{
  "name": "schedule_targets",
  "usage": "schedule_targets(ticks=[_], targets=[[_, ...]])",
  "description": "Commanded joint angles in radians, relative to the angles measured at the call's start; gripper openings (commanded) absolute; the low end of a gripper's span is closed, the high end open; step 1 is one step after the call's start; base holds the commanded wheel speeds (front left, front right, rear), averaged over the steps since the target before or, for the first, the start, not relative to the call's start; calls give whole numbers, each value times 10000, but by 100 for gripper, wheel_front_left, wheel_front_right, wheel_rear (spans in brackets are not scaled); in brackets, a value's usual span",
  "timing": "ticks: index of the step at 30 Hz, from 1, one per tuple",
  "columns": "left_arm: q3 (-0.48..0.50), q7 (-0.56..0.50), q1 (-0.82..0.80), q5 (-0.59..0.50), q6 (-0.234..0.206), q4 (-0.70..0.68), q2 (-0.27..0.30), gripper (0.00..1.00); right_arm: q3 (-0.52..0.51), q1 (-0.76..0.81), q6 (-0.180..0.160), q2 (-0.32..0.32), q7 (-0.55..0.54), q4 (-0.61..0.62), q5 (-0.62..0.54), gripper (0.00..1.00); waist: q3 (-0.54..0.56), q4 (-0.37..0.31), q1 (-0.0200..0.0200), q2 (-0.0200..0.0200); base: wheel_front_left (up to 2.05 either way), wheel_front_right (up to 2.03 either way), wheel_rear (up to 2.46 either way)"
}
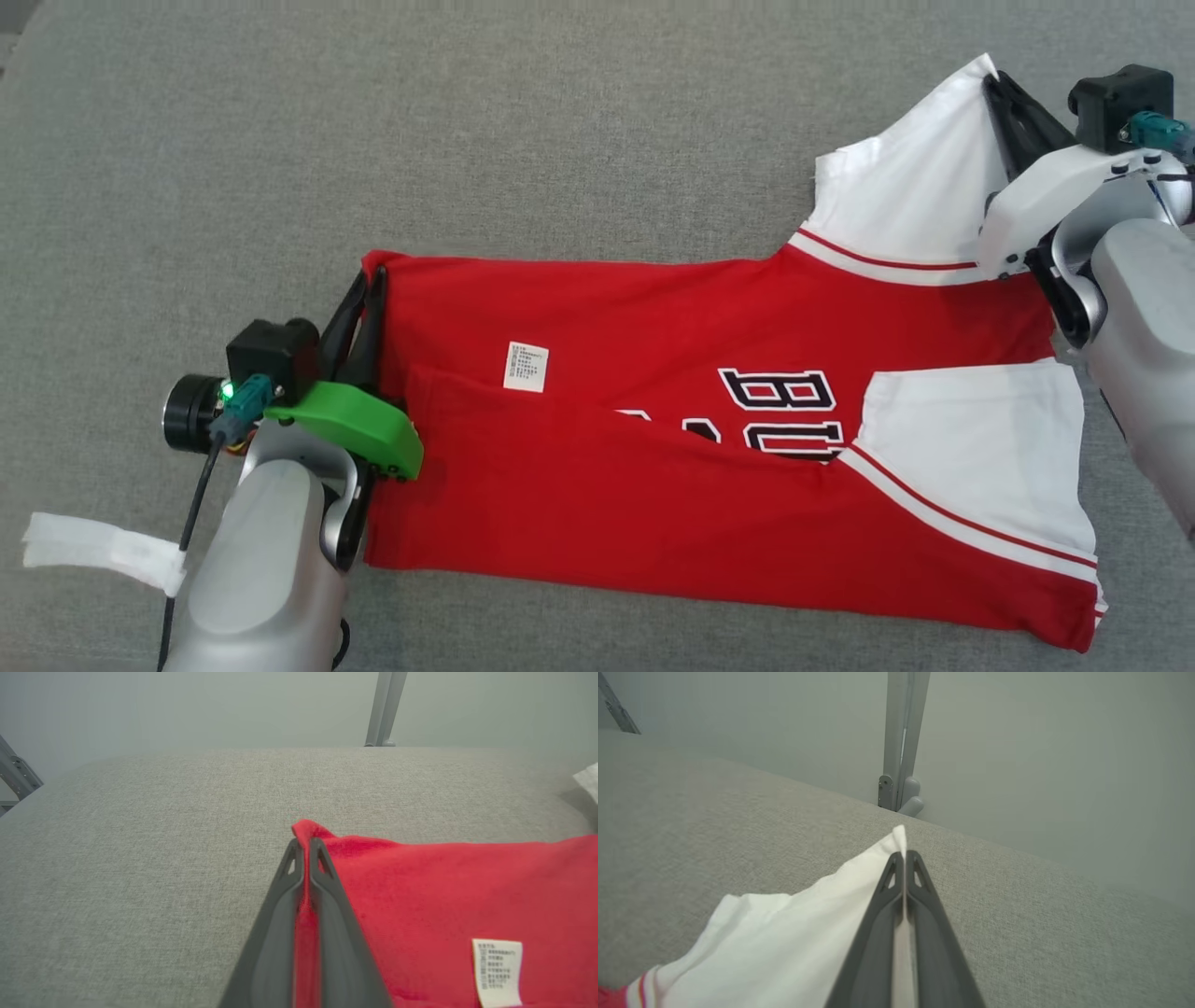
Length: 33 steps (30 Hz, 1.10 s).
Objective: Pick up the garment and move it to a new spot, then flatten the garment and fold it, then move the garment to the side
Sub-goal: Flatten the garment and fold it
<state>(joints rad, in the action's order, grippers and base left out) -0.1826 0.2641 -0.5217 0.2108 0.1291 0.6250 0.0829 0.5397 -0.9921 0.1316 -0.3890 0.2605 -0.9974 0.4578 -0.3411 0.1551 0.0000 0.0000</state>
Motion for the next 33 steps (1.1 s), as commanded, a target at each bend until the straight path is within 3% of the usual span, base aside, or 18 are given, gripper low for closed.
schedule_targets(ticks=[1, 16, 25, 33], targets=[[33, -7, 197, 118, 21, -72, 154, 0, -120, 269, -19, -57, 47, 415, 90, 0, 583, -326, 0, 0, 0, 0, 0], [464, -9, 3162, 313, 22, -582, 704, 0, -1483, 5859, -19, -263, 46, 5502, 517, 0, 2288, -1446, 0, 0, 0, 0, 0], [798, -7, 3885, 287, 22, -883, 655, 0, -1975, 7930, -18, 176, 47, 6059, 658, 0, 2510, -1579, 0, 0, 0, 0, 0], [1152, -7, 4682, 21, 22, -1291, 412, 0, -2422, 8638, -18, 534, 47, 5919, 588, 0, 2748, -1710, 0, 0, 0, 0, 0]])
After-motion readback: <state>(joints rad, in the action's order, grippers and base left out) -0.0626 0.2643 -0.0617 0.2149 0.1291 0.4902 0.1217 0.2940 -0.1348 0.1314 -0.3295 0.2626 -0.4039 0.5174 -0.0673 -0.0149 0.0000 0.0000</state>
